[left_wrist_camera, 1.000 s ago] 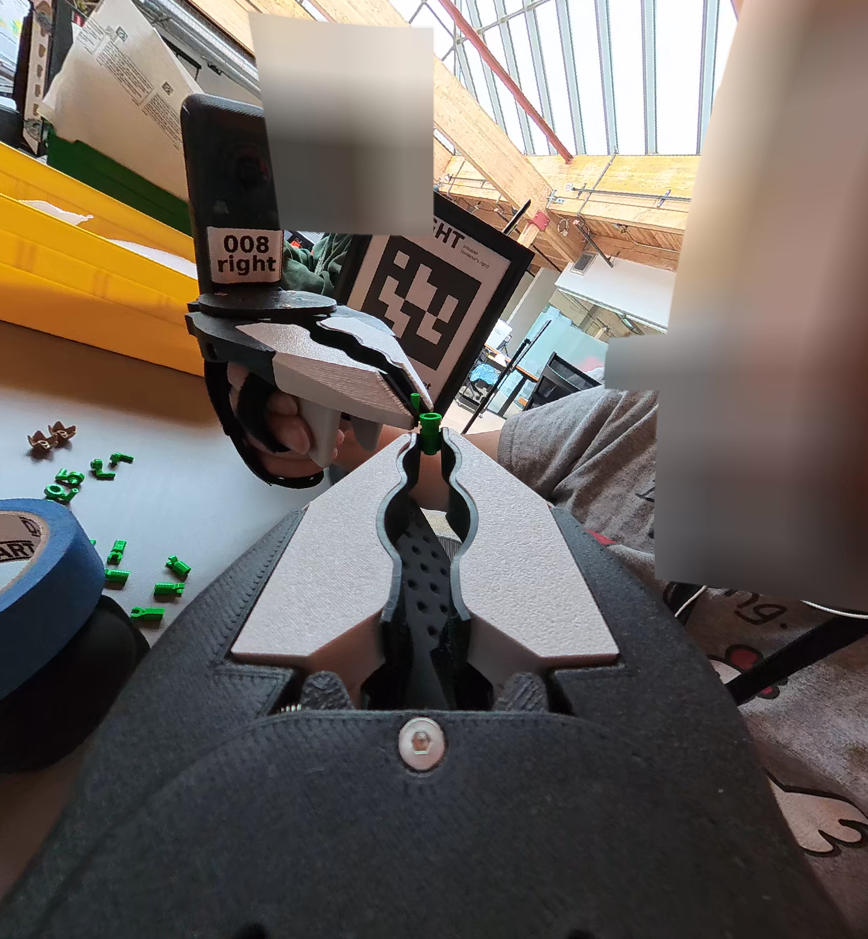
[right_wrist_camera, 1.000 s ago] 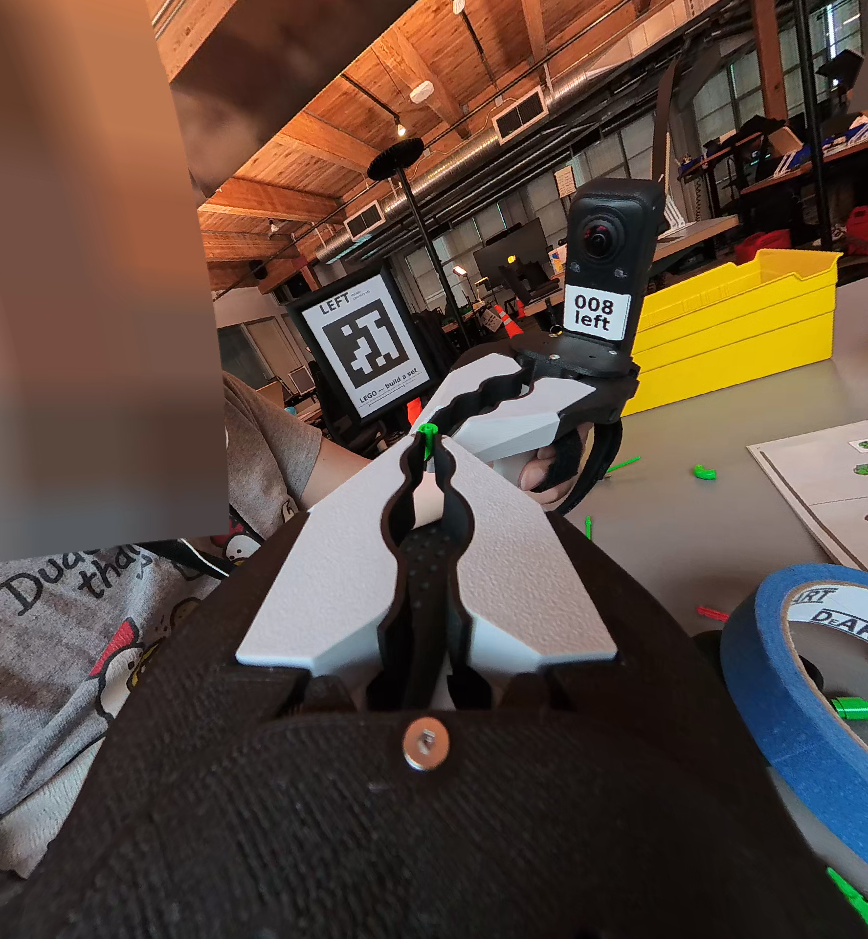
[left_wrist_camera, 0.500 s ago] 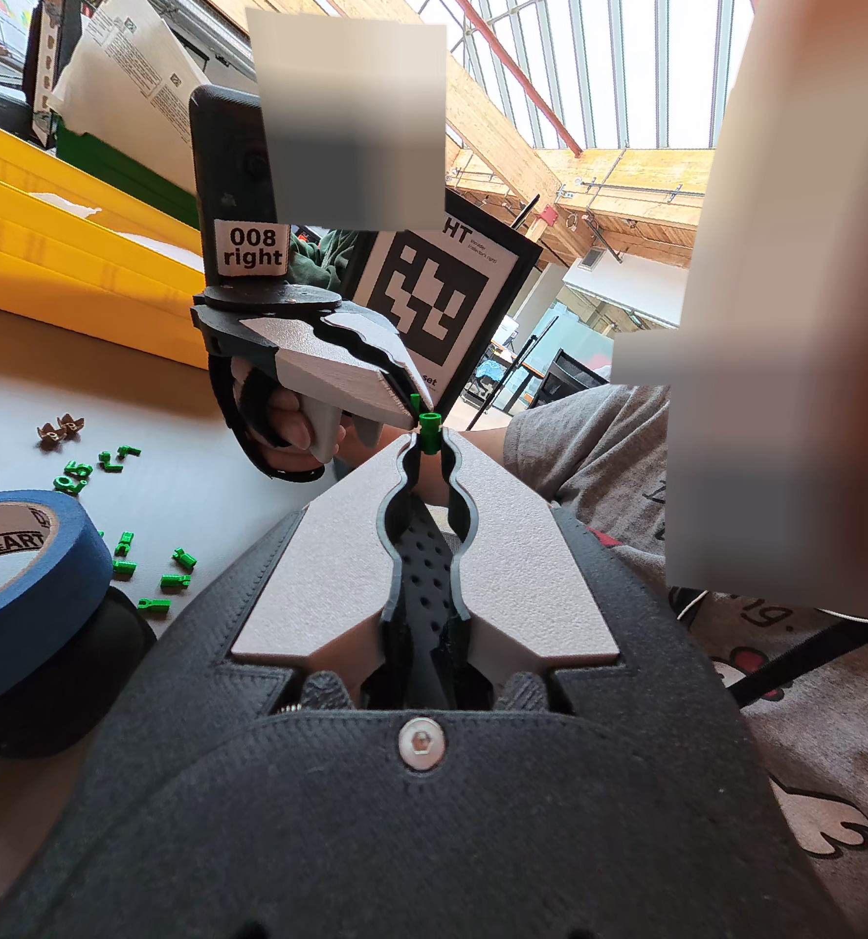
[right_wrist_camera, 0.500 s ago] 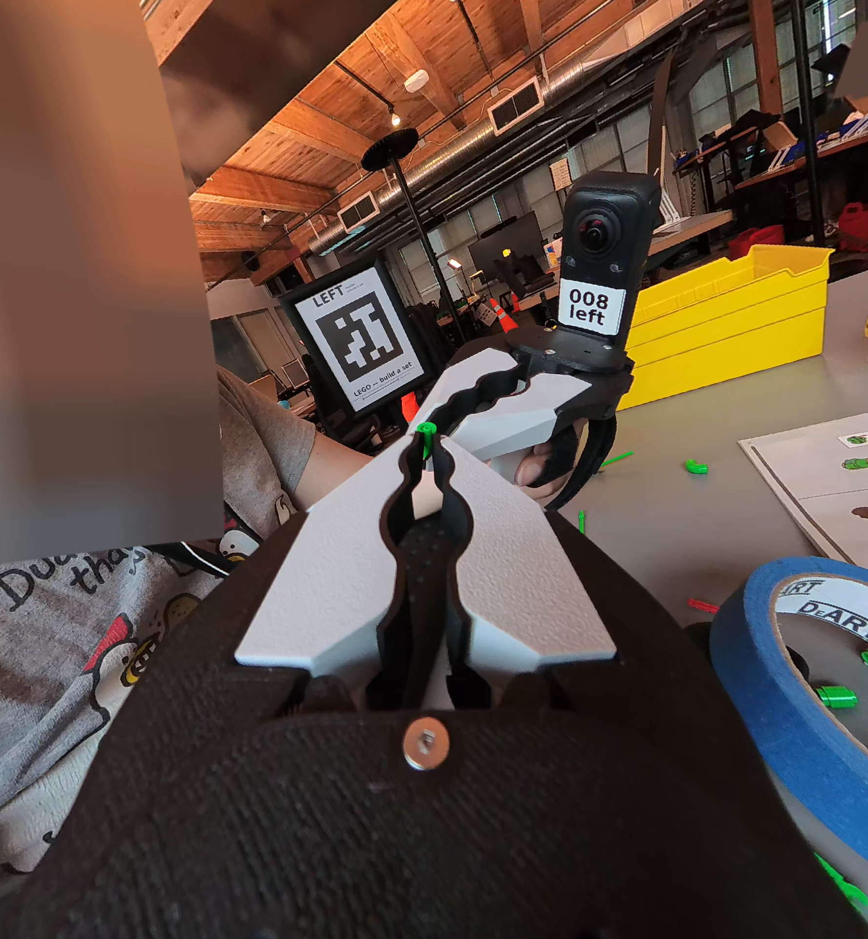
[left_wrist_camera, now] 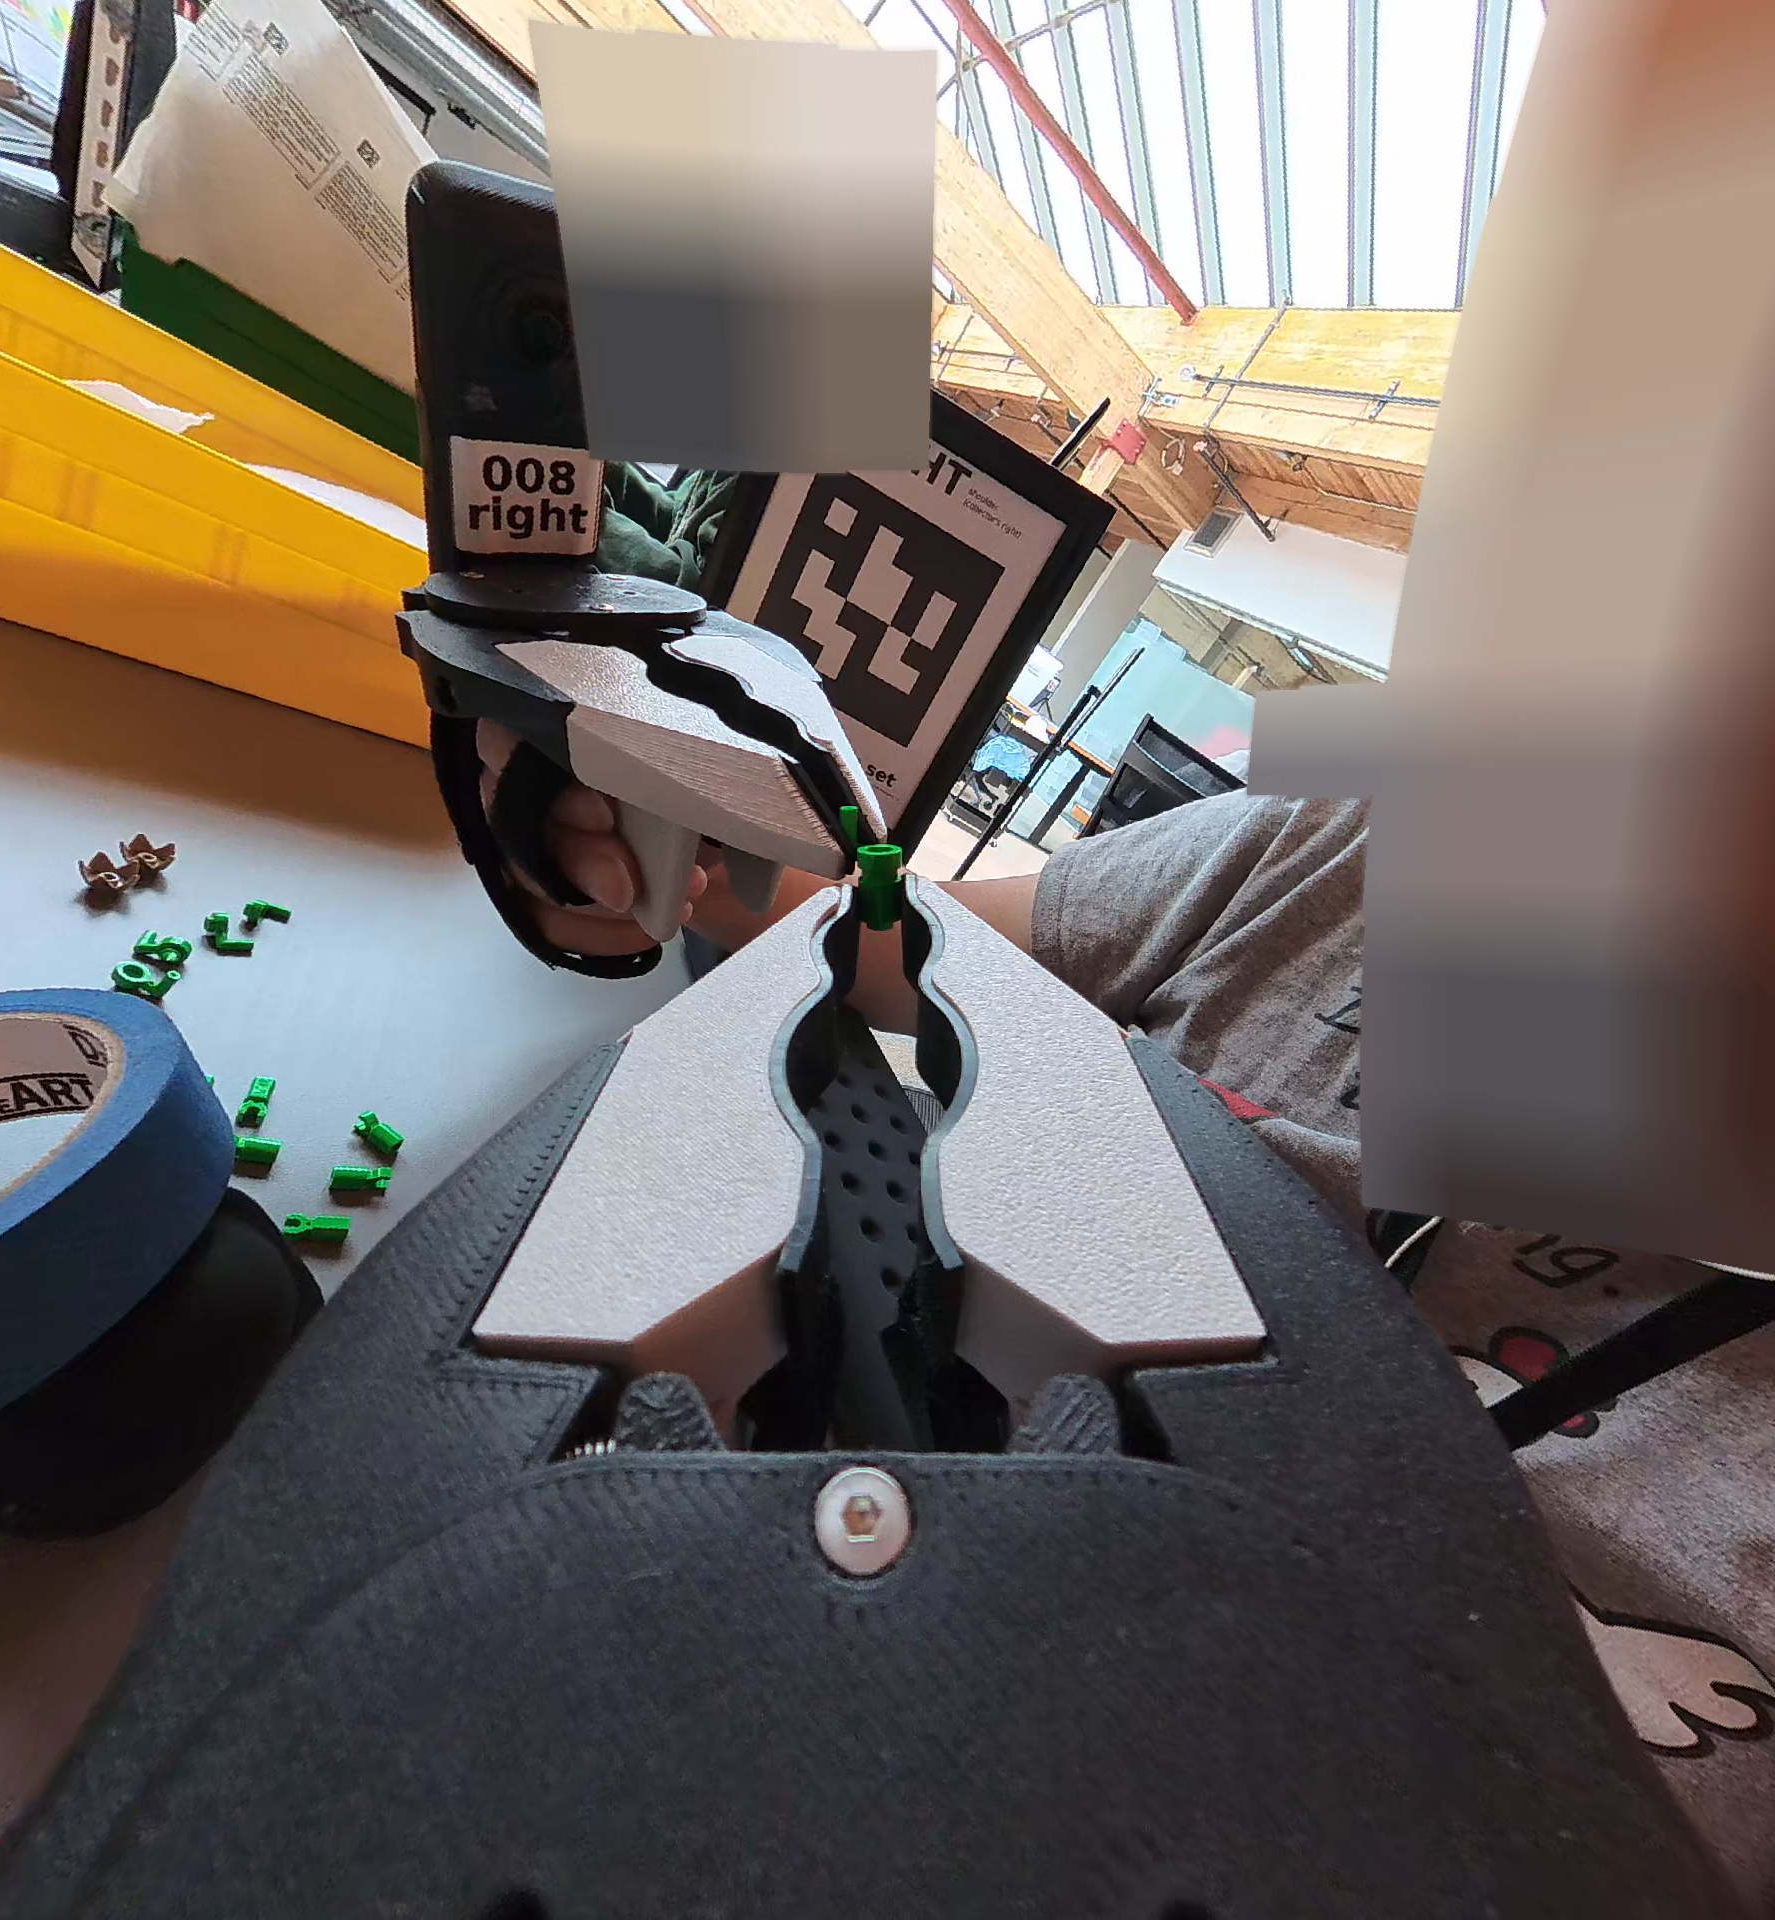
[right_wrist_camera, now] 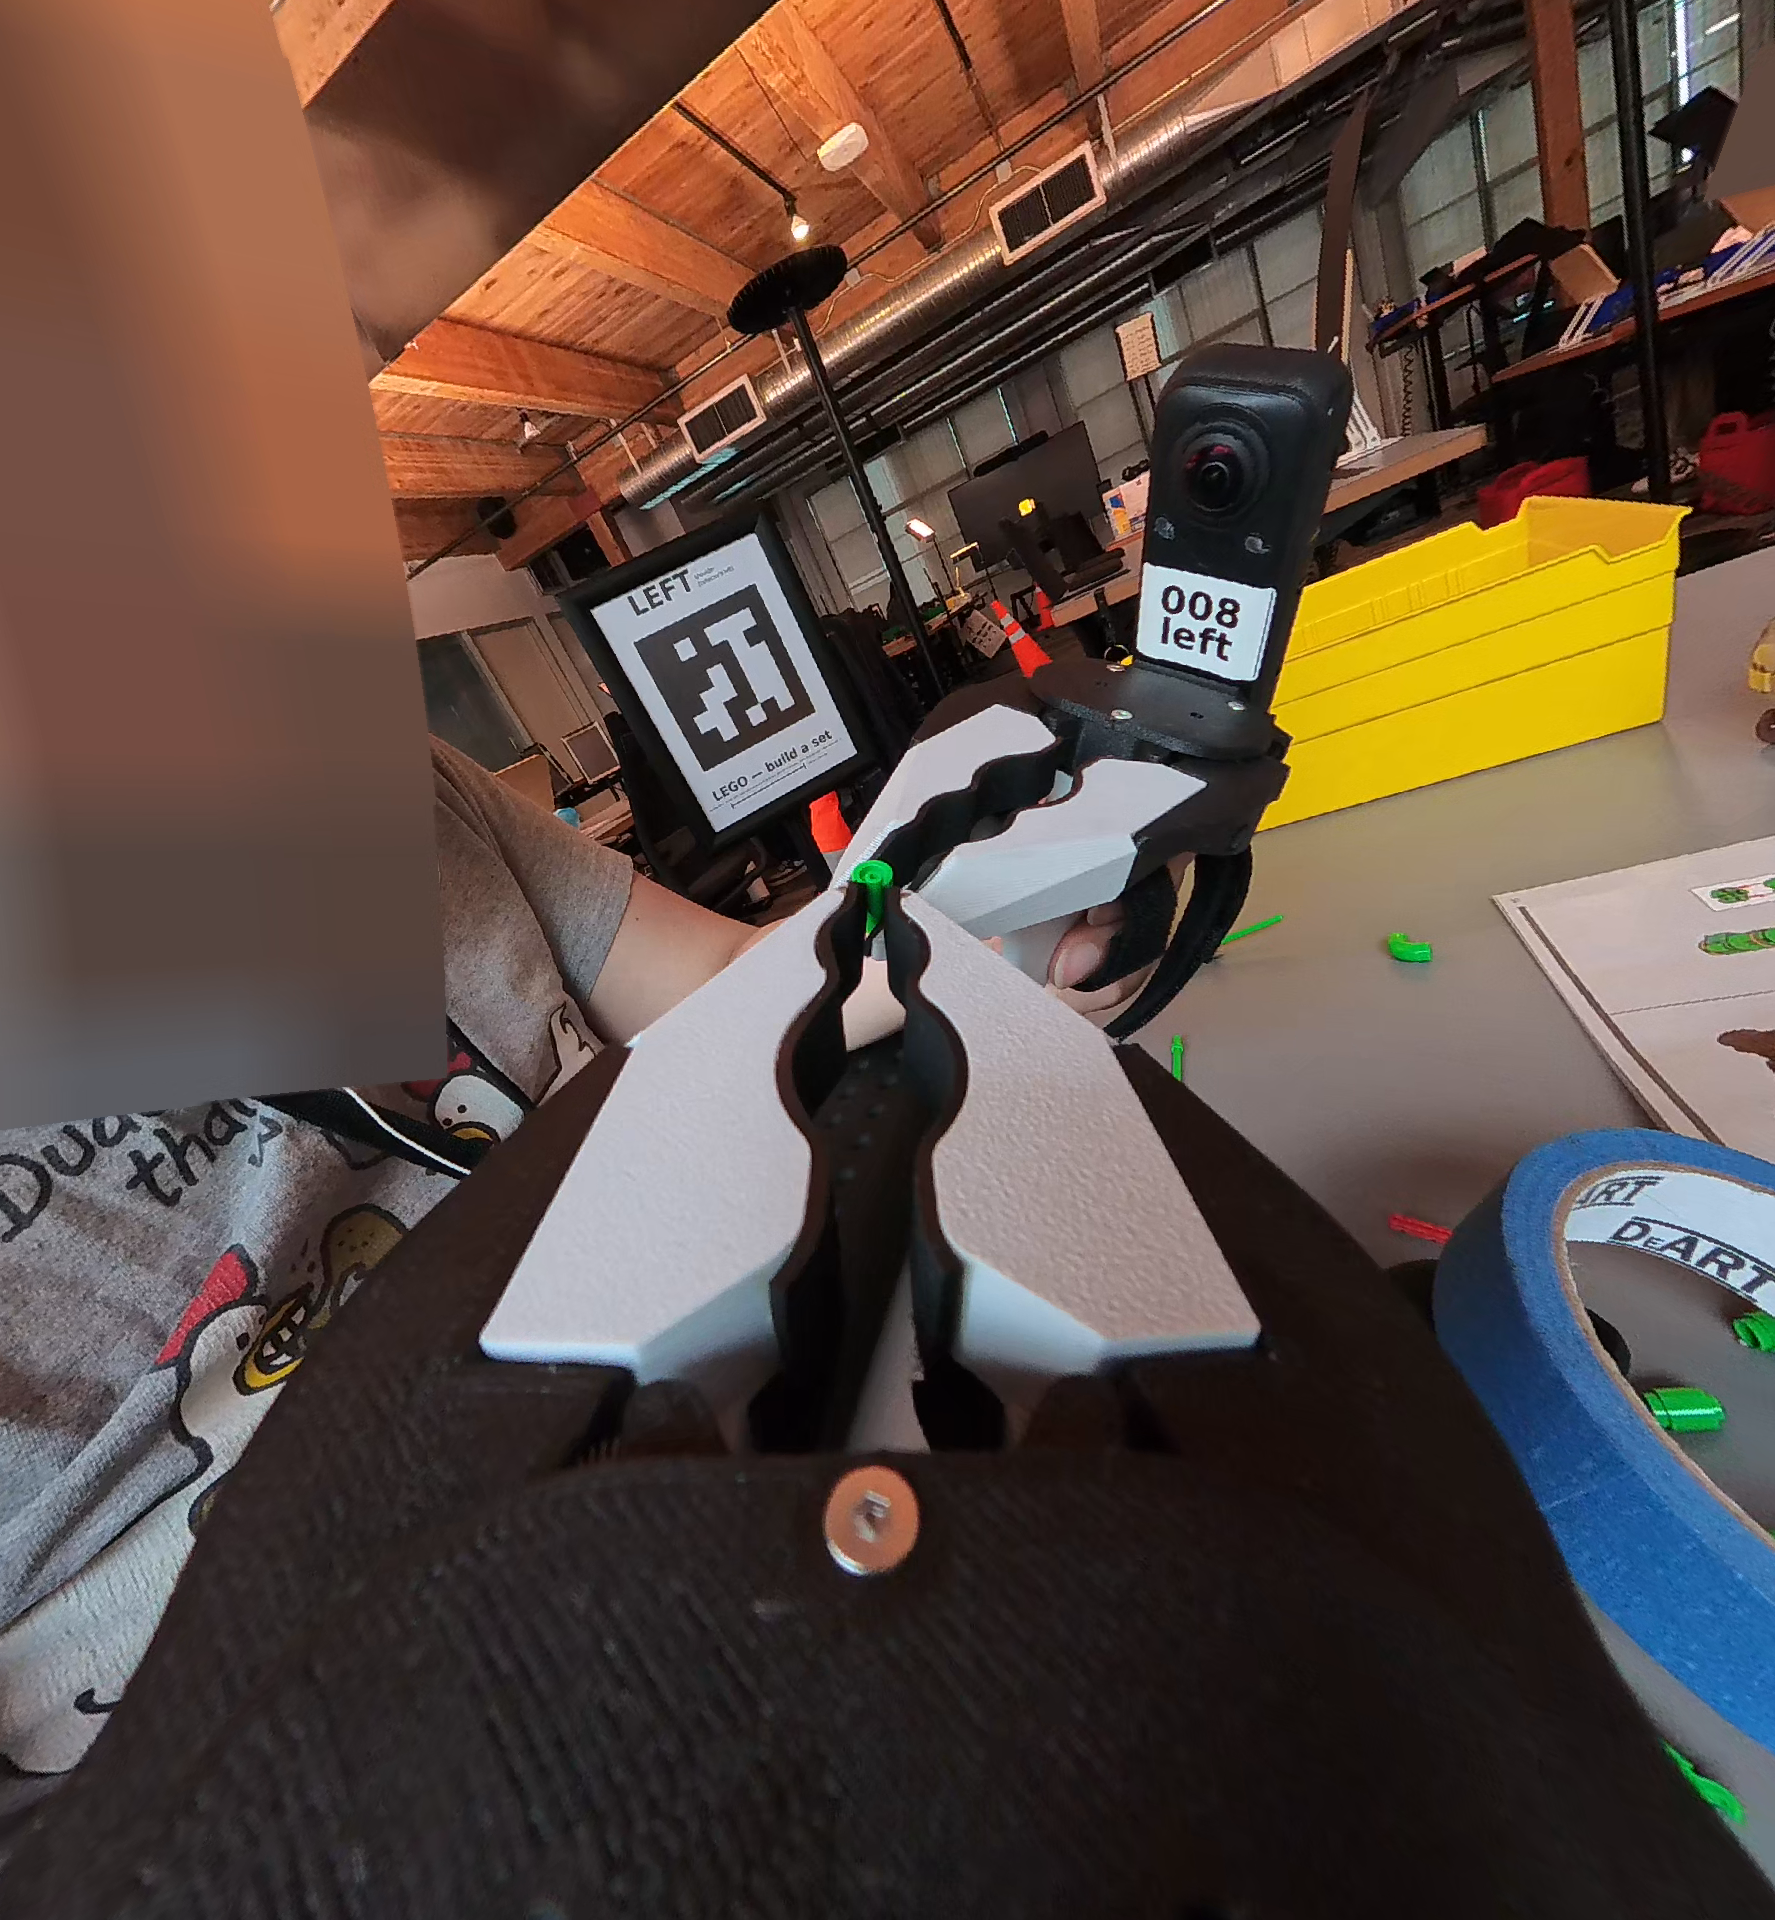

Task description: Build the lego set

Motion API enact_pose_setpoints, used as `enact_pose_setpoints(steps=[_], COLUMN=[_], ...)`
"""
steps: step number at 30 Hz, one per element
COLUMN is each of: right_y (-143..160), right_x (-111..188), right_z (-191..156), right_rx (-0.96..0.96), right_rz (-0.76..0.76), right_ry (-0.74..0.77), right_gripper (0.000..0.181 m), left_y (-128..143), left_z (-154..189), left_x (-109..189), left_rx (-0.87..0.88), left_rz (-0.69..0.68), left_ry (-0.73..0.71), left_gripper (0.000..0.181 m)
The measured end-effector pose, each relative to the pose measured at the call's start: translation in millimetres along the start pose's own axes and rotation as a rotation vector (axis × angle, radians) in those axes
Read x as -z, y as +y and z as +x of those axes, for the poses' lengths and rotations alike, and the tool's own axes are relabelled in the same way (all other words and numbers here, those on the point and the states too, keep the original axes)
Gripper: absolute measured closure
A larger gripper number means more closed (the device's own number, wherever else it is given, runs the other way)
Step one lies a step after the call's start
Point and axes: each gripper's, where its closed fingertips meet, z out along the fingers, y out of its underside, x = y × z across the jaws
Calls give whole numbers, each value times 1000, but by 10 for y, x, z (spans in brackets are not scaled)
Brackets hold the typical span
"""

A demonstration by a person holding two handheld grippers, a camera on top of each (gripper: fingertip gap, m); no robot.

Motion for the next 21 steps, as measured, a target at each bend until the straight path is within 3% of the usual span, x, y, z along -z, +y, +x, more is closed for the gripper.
enact_pose_setpoints(steps=[21], right_y=[4], right_x=[3], right_z=[11], right_rx=[24], right_rz=[-9], right_ry=[20], right_gripper=[181], left_y=[0], left_z=[-7], left_x=[6], left_rx=[11], left_rz=[5], left_ry=[6], left_gripper=[177])
